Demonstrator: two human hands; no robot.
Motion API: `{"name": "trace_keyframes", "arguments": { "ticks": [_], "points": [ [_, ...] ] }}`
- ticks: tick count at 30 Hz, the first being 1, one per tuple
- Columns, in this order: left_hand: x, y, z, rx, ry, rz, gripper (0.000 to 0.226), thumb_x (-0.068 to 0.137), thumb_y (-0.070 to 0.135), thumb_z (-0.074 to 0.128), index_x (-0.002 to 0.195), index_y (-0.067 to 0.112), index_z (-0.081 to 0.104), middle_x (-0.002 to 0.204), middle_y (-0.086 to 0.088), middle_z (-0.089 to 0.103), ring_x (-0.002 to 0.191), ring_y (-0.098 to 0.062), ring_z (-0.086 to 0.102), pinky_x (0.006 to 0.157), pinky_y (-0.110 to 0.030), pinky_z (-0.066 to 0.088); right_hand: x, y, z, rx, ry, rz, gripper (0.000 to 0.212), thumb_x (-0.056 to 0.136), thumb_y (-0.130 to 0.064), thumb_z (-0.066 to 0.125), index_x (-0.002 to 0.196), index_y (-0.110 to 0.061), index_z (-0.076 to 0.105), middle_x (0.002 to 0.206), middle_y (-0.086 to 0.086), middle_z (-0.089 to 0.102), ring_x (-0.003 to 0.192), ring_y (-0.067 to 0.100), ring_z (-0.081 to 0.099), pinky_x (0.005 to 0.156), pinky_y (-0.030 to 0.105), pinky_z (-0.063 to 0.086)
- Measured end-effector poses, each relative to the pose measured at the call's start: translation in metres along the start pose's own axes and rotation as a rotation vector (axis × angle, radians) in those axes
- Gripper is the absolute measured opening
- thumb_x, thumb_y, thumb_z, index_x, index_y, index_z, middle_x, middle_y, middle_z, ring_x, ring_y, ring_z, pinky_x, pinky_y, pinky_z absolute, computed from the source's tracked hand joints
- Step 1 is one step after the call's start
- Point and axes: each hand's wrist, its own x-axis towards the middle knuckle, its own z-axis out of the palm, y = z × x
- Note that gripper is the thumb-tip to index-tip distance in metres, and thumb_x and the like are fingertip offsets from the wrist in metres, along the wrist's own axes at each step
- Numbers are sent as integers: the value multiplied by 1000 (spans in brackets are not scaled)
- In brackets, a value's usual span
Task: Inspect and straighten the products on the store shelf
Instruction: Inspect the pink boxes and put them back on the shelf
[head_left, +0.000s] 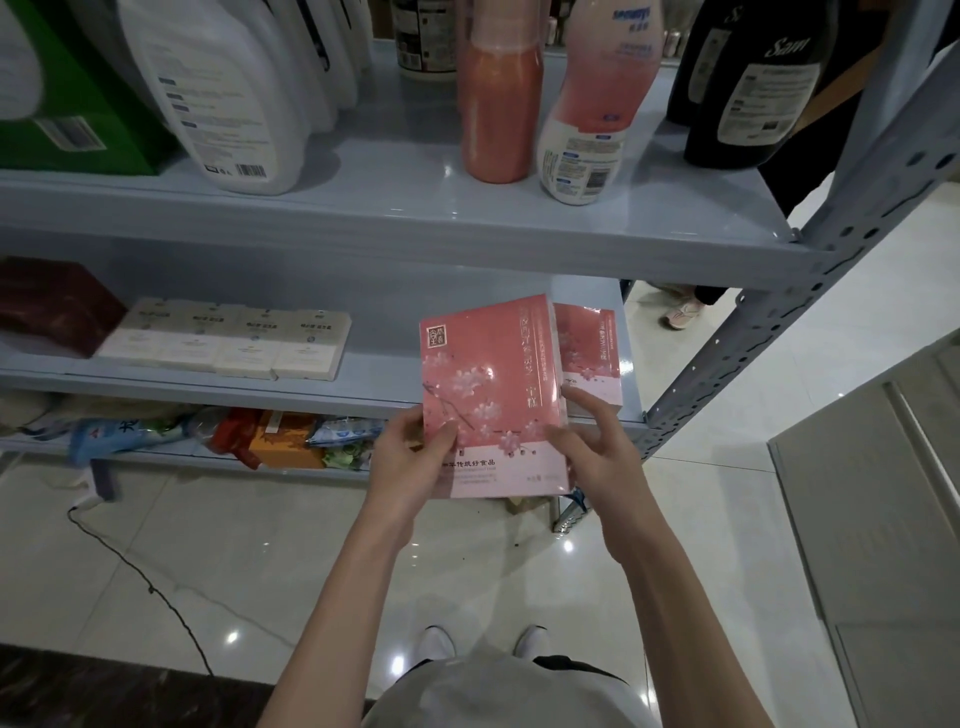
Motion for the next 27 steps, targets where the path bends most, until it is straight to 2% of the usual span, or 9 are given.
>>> {"name": "trace_keyframes", "arguments": {
  "ticks": [4, 7, 10, 12, 14, 17, 19, 22, 27],
  "points": [
    [-2, -6, 1, 11, 45, 44, 30, 91, 10, 74, 115, 11, 56, 101, 7, 65, 74, 14, 61, 59, -7, 45, 2, 8, 6, -70, 86, -52, 37, 98, -28, 70, 133, -39, 64, 123, -8, 69, 113, 11, 65, 93, 38, 56],
    [-4, -10, 2, -4, 60, 65, 27, 91, 6, 72, 113, 9, 56, 100, 4, 65, 66, 19, 59, 56, -2, 44, 3, 13, 7, -67, 128, -82, 34, 100, -28, 67, 132, -39, 65, 118, -8, 68, 109, 12, 63, 84, 27, 53],
    [-6, -8, 4, -35, 74, 84, 27, 90, 6, 74, 110, 16, 58, 103, -2, 69, 74, 11, 64, 62, -8, 50, 2, 19, 9, -52, 150, -88, 27, 103, -26, 64, 123, -44, 67, 110, -19, 72, 104, 9, 67, 88, 35, 57],
    [-7, -7, 6, -38, 72, 102, 30, 88, 5, 76, 105, 21, 58, 104, -1, 70, 79, 7, 64, 67, -11, 54, 3, 25, 11, -40, 191, -63, 27, 104, -27, 62, 124, -45, 66, 117, -16, 71, 110, 14, 67, 96, 50, 56],
    [-7, -5, 8, -24, 62, 138, 32, 85, 3, 79, 103, 20, 59, 103, 5, 69, 82, 12, 62, 69, -8, 51, 5, 33, 12, -12, 232, -32, 29, 105, -26, 60, 128, -44, 64, 127, -9, 68, 119, 21, 64, 100, 56, 54],
    [-10, -4, 10, -5, 40, 175, 35, 81, 6, 84, 100, 23, 59, 105, 8, 70, 93, 7, 64, 75, -12, 53, 7, 43, 11, 59, 283, -14, 32, 106, -22, 58, 133, -39, 61, 129, -8, 67, 123, 21, 63, 102, 51, 55],
    [-11, -5, 13, 20, 33, 188, 37, 79, 11, 86, 99, 26, 58, 110, 7, 69, 103, -3, 65, 84, -24, 56, 8, 47, 9, 111, 296, -7, 33, 106, -17, 57, 134, -35, 60, 128, -5, 67, 123, 22, 64, 100, 48, 56],
    [-13, -6, 17, 38, 37, 202, 40, 79, 10, 86, 99, 28, 57, 113, 5, 66, 107, -4, 62, 92, -35, 57, 9, 50, 7, 153, 301, 11, 35, 106, -11, 53, 133, -33, 59, 128, -4, 68, 122, 22, 65, 101, 47, 56],
    [-14, -7, 18, 54, 28, 205, 38, 81, 8, 84, 99, 26, 56, 113, 4, 65, 106, -1, 61, 87, -27, 55, 10, 46, 6, 186, 302, 27, 34, 106, -9, 53, 130, -31, 60, 124, -6, 68, 119, 21, 66, 95, 42, 58]
  ]
}}
